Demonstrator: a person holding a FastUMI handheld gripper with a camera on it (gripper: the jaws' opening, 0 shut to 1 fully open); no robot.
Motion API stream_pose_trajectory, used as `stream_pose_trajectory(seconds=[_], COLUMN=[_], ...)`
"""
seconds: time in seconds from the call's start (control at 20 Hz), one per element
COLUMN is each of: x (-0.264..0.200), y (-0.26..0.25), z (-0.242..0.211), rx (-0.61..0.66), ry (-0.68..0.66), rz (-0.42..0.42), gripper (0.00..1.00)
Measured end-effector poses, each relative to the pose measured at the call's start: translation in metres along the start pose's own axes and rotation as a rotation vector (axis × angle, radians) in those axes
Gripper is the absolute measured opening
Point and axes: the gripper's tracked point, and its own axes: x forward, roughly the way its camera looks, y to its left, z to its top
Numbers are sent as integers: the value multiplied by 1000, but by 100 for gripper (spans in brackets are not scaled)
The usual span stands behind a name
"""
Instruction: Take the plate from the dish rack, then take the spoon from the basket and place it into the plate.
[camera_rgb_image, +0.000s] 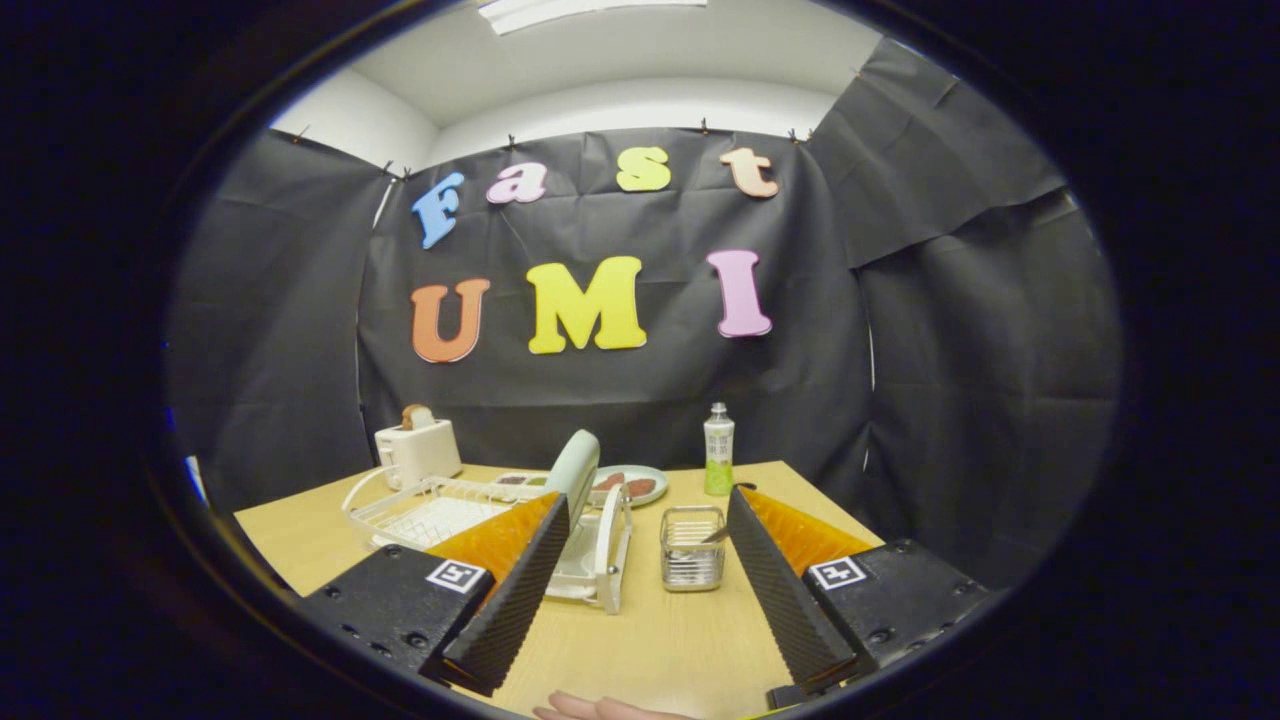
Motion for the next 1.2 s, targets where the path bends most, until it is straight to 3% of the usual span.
stream_pose_trajectory(seconds=[0.45,0.85,1.05,1.2], x=[17,96,137,170], y=[-4,37,50,60], z=[9,50,84,83], rx=[-7,58,78,98], ry=[77,266,297,393], rz=[5,142,166,169], gripper=[100,100,100,100])
